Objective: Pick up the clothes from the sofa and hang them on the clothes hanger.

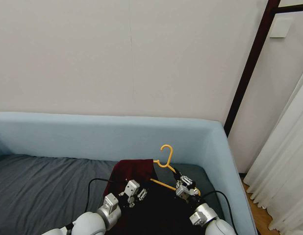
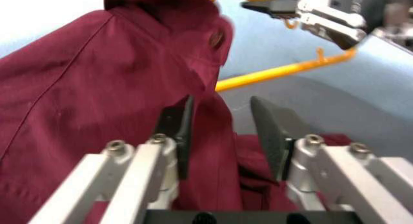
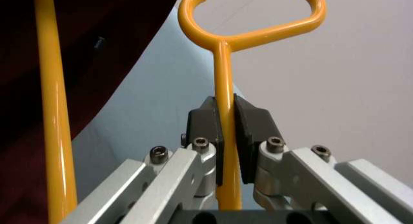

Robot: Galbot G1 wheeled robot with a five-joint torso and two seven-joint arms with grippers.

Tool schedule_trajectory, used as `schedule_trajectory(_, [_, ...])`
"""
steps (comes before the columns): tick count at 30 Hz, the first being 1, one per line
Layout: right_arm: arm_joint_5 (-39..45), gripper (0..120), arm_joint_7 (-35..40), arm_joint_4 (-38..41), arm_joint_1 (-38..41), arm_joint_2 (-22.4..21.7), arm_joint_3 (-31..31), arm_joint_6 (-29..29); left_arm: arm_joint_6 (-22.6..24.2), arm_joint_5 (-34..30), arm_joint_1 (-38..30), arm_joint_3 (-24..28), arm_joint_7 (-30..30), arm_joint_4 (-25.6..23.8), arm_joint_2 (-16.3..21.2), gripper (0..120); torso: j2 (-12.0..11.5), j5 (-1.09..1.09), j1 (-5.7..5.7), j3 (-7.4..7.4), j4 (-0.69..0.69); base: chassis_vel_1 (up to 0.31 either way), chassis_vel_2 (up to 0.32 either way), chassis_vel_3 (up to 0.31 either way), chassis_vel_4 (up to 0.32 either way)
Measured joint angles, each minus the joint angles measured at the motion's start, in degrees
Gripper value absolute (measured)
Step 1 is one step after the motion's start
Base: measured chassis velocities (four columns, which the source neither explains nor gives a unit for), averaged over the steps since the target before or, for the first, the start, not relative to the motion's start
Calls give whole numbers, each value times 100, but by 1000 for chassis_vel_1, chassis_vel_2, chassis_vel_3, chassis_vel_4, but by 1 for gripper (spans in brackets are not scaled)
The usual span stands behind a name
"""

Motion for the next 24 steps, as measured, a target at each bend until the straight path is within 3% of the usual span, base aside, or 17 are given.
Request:
schedule_trajectory(4, [-16,5,14,40,-119,-28,136,30,-722,104,1,-348,515,-72,241,64,1,-1,0,0,-3,0,0,0,0])
schedule_trajectory(8, [-18,5,21,53,-133,-50,161,36,-1045,-107,-122,-658,849,-54,334,73,0,0,0,0,-3,0,0,0,0])
schedule_trajectory(10, [-37,5,21,61,-96,-75,120,40,-1401,-493,-282,-1131,1527,156,519,85,0,-1,0,0,-5,0,0,0,0])
schedule_trajectory(11, [-37,5,21,61,-96,-75,120,40,-1401,-493,-282,-1131,1527,156,519,85,0,-1,0,0,-5,0,0,0,0])
schedule_trajectory(13, [-61,5,19,3,69,-66,-87,80,-1746,-782,-366,-1545,2417,585,687,94,0,1,0,0,1,0,0,0,0])
schedule_trajectory(16, [-69,5,19,-48,182,-44,-240,127,-1896,-943,-598,-1652,3121,1041,741,98,0,-1,0,0,3,0,0,0,0])
schedule_trajectory(18, [-81,5,20,-96,238,-28,-308,158,-1945,-1092,-1141,-1334,3673,1528,707,99,0,3,0,0,3,0,0,0,0])
schedule_trajectory(20, [-81,5,20,-96,238,-28,-308,158,-1945,-1092,-1141,-1334,3673,1528,707,99,0,3,0,0,3,0,0,0,0])
schedule_trajectory(22, [-105,5,30,-144,252,-25,-286,192,-2115,-1180,-2559,17,4293,2489,355,100,0,-2,0,1,-3,0,0,0,0])
schedule_trajectory(24, [-160,5,51,-151,237,-13,-216,225,-2303,-1431,-3424,730,4561,3202,-43,100,-1,0,0,2,-5,0,0,0,0])
